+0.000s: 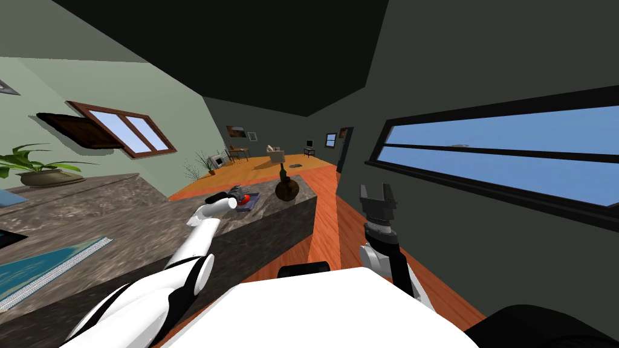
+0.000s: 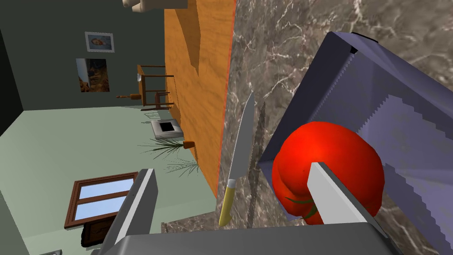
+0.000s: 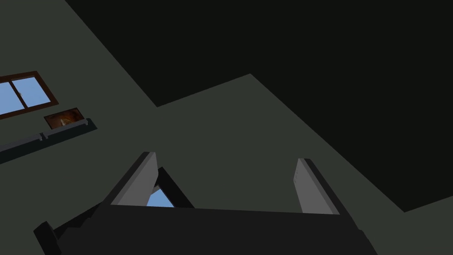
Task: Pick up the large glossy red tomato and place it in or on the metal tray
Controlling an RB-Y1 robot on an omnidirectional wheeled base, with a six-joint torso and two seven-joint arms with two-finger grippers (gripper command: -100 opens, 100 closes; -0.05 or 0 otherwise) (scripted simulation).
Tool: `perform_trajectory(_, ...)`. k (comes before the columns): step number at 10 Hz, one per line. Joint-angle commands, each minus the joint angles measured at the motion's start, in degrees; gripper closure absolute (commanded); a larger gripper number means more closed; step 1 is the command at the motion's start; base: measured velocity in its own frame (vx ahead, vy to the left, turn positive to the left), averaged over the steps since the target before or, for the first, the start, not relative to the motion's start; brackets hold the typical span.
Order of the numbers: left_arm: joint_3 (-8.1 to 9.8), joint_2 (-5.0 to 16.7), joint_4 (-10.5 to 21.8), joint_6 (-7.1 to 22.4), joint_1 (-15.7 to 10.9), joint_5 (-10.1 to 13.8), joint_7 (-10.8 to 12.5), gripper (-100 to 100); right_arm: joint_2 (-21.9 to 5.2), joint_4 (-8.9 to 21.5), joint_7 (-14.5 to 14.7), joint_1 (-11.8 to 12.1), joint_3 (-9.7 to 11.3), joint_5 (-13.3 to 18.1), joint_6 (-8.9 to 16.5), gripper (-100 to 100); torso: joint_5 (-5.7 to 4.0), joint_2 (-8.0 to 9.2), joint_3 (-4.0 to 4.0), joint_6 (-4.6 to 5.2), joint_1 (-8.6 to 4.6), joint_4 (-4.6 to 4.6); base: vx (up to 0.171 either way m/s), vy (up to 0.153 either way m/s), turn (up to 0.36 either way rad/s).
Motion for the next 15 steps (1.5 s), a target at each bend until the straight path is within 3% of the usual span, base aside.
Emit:
perform_trajectory(1, 0.07, 0.21, 2.86, -0.29, -2.29, 0.06, -0.28, -100, 0.0, 0.0, 0.0, 0.0, 0.0, 0.0, 0.0, 0, 0.0, 0.0, 0.0, 0.0, 0.0, 0.0, -0.047, -0.021, -0.002)
perform_trajectory(3, 0.07, 0.21, 6.21, -0.29, -2.29, 0.06, -0.28, -100, 0.0, 0.0, 0.0, 0.01, 0.0, 0.0, 0.0, 0, 0.04, -0.19, -0.11, -0.02, 0.13, -0.05, -0.006, -0.002, 0.001)
perform_trajectory(4, 0.23, 2.64, 8.64, -2.2, -5.18, 1.66, -2.26, -100, 0.0, 0.0, 0.0, 0.01, -0.01, 0.0, 0.0, 0, 0.06, -0.27, -0.16, -0.02, 0.17, -0.07, -0.061, -0.04, -0.061)
perform_trajectory(6, 0.23, 2.64, 11.06, -2.2, -7.53, 1.66, -2.26, -100, 0.0, 0.0, 0.0, 0.0, 0.0, 0.0, 0.0, 0, 0.0, 0.01, 0.0, -0.01, 0.0, 0.0, -0.074, -0.031, -0.004)
perform_trajectory(8, 0.23, 2.64, 14.19, -2.2, -7.53, 1.66, -2.26, -100, 0.0, 0.0, 0.0, 0.01, 0.0, 0.0, 0.0, 0, 0.04, -0.18, -0.1, -0.02, 0.12, -0.05, -0.006, -0.003, 0.001)
perform_trajectory(9, 0.23, 2.64, 14.19, -2.2, -7.53, 1.66, -2.26, -100, 0.0, 0.0, 0.0, 0.01, -0.01, 0.0, 0.0, 0, 0.06, -0.26, -0.15, -0.04, 0.17, -0.07, 0.008, 0.004, 0.004)
perform_trajectory(10, 0.38, 5.06, 15.77, -4.11, -9.77, 3.26, -4.25, -100, -0.01, 0.0, 0.0, 0.01, -0.01, 0.0, 0.0, 0, 0.05, -0.3, -0.17, -0.02, 0.18, -0.07, -0.047, -0.045, -0.058)
perform_trajectory(11, 0.38, 5.06, 18.76, -4.11, -11.78, 3.26, -4.25, -100, 0.0, 0.0, 0.0, 0.0, 0.0, 0.0, 0.0, 0, 0.01, -0.17, -0.1, -0.01, 0.03, -0.04, -0.094, -0.053, -0.018)
perform_trajectory(13, 0.38, 5.06, 22.18, -4.11, -12.78, 3.26, -4.25, -100, 0.0, 0.0, 0.0, 0.0, 0.0, 0.0, 0.0, 0, 0.01, -0.04, -0.02, -0.02, 0.03, -0.01, -0.041, -0.013, 0.002)
perform_trajectory(14, 0.53, 7.49, 24.78, -6.02, -15.75, 4.86, -6.23, -100, 0.0, 0.0, 0.0, 0.01, 0.0, 0.0, 0.0, 0, 0.04, -0.16, -0.09, -0.03, 0.14, -0.04, -0.084, -0.042, -0.047)
perform_trajectory(15, 0.53, 7.49, 28.34, -6.02, -18.02, 4.86, -6.23, -100, 0.0, 0.0, 0.0, 0.0, 0.0, 0.0, 0.0, 0, 0.0, -0.02, -0.02, 0.0, 0.01, 0.0, -0.091, -0.041, -0.031)
